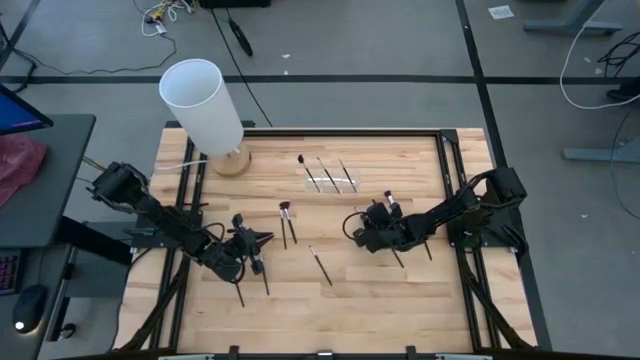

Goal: Put items in baskets/containers
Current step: Put the black eyeshadow brush into the transparent organizer

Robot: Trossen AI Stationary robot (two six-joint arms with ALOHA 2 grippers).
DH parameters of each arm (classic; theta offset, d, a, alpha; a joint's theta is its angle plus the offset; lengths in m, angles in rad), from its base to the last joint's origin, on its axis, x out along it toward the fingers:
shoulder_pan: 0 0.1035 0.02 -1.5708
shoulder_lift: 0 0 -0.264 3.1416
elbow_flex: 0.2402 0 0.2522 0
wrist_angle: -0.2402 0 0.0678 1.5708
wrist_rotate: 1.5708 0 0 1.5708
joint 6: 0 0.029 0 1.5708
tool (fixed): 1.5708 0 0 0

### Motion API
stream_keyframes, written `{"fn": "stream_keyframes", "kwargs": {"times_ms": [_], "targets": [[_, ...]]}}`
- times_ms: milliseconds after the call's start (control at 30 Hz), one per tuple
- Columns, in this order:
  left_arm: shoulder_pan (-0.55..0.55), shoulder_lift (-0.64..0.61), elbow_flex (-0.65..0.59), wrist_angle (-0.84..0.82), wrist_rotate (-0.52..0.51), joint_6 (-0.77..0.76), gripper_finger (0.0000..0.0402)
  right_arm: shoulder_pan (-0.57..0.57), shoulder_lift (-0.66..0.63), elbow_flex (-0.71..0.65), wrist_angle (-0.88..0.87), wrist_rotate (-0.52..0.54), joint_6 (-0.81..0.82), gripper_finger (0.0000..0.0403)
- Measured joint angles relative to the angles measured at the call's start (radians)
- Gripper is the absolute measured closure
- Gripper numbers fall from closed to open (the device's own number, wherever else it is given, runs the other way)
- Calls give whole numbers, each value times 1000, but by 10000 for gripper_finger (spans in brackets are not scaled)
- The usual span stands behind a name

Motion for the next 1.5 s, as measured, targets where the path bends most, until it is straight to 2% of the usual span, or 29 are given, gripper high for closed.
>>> {"fn": "stream_keyframes", "kwargs": {"times_ms": [367,600,800,1033,1133,1233,1367,1500], "targets": [[0,0,0,1,0,0,369,12,6,-23,72,36,-127,398],[0,0,0,5,0,0,369,20,16,-29,180,82,-178,402],[2,0,0,125,-4,41,369,27,2,-30,275,90,-188,403],[12,0,0,255,6,138,369,60,-114,-28,325,129,-248,402],[43,0,0,290,64,158,369,79,-161,-28,398,146,-329,402],[91,19,1,364,178,225,367,96,-174,-27,551,152,-443,402],[160,85,1,597,347,381,347,120,-147,-25,805,130,-600,402],[237,173,34,812,475,496,302,145,-111,-25,1016,116,-712,403]]}}
